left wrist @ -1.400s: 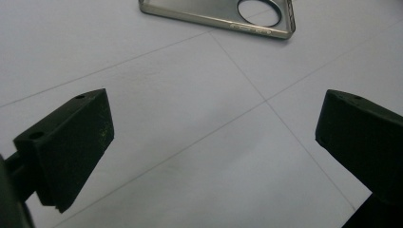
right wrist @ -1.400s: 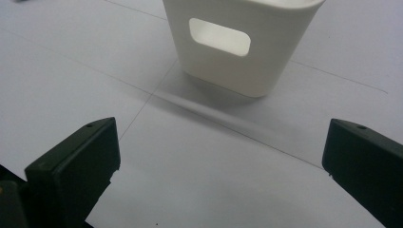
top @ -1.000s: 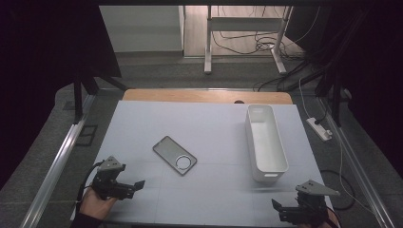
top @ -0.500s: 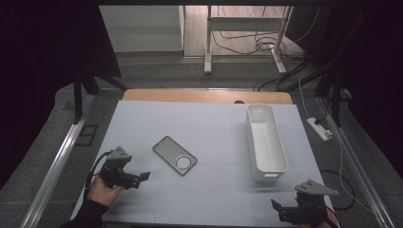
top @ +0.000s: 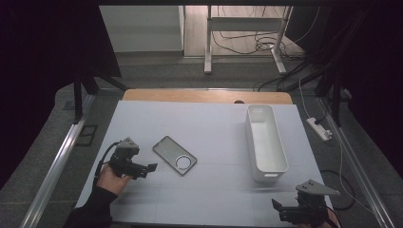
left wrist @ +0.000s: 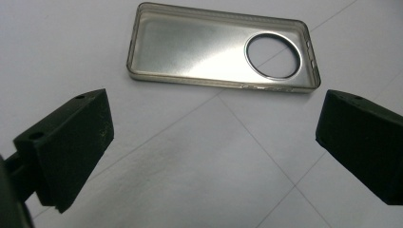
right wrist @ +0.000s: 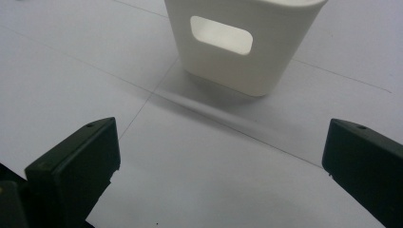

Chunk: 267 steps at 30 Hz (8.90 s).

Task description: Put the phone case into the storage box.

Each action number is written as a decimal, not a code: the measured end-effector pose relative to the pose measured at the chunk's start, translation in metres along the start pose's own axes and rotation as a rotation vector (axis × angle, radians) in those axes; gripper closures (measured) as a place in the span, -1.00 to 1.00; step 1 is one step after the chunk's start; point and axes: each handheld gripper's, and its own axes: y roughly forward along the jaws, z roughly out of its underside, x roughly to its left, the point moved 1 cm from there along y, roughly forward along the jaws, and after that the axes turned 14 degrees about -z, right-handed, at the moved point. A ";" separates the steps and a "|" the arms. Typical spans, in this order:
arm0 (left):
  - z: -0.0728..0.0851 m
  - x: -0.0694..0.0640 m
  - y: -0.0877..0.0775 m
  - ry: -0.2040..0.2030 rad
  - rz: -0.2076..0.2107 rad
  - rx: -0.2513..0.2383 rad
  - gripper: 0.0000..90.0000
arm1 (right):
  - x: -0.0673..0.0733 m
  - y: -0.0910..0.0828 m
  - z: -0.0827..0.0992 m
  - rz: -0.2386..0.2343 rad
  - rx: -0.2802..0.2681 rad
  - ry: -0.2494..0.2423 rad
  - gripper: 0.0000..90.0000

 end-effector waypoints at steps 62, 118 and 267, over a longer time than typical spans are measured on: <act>-0.050 -0.003 0.052 0.073 0.032 0.083 0.98 | -0.001 0.000 0.000 0.006 0.007 0.006 -1.00; -0.004 -0.011 0.047 0.085 -0.003 0.187 0.98 | 0.000 0.001 -0.001 0.003 0.009 -0.008 -1.00; 0.006 -0.020 0.033 -0.051 -0.027 0.188 0.98 | 0.003 0.003 -0.002 -0.013 0.026 -0.048 -0.99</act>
